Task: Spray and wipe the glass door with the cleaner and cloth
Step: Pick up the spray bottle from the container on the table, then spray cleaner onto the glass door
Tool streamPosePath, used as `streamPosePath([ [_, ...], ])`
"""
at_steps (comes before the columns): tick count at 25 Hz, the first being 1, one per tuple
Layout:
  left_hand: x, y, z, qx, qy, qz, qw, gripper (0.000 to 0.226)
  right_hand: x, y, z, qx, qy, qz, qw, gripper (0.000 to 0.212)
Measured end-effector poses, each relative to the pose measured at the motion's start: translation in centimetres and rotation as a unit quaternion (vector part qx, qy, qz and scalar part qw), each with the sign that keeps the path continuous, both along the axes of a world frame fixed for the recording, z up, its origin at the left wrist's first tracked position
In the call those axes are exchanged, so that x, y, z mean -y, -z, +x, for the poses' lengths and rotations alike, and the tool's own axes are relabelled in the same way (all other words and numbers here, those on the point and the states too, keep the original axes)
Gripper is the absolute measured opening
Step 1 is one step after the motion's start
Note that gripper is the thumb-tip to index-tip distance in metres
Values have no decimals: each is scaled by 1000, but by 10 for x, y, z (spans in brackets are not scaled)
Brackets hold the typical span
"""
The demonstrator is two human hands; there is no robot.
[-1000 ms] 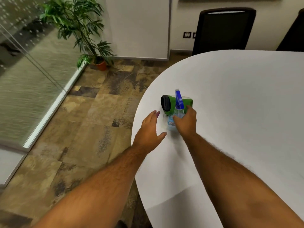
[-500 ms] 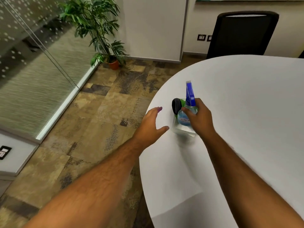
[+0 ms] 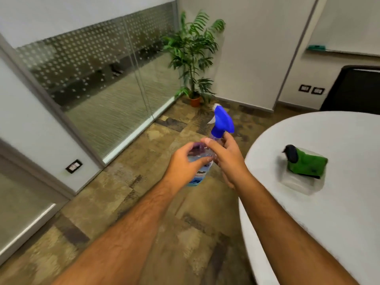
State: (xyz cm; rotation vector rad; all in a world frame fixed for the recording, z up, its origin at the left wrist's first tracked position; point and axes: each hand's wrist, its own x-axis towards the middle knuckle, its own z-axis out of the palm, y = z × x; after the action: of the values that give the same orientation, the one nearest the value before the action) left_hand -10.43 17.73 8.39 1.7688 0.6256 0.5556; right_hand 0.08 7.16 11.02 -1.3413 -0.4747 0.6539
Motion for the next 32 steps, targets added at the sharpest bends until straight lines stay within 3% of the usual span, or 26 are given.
streamPosePath([
  [3, -54, -7, -107, 16, -48, -14, 999, 43, -73, -26, -102, -7, -25, 46, 999, 35],
  [7, -106, -32, -244, 21, -122, -10, 992, 37, -158, -61, -234, 4, -69, 86, 994, 11],
  [13, -156, -66, -439, 112, -314, 39, 942, 36, -255, -101, -427, -26, -181, 104, 978, 28],
  [17, -175, -75, -531, 146, -418, 66, 894, 37, -298, -105, -532, -40, -251, 79, 964, 35],
  [20, -193, -78, -593, 179, -471, 57, 862, 20, -330, -114, -604, -33, -314, 79, 946, 20],
  [23, -213, -87, -640, 194, -495, 60, 845, 15, -364, -122, -658, -47, -369, 87, 924, 5],
  [32, -359, -136, -773, 147, -560, 127, 806, 14, -513, -162, -791, -6, -412, 166, 896, 10],
])
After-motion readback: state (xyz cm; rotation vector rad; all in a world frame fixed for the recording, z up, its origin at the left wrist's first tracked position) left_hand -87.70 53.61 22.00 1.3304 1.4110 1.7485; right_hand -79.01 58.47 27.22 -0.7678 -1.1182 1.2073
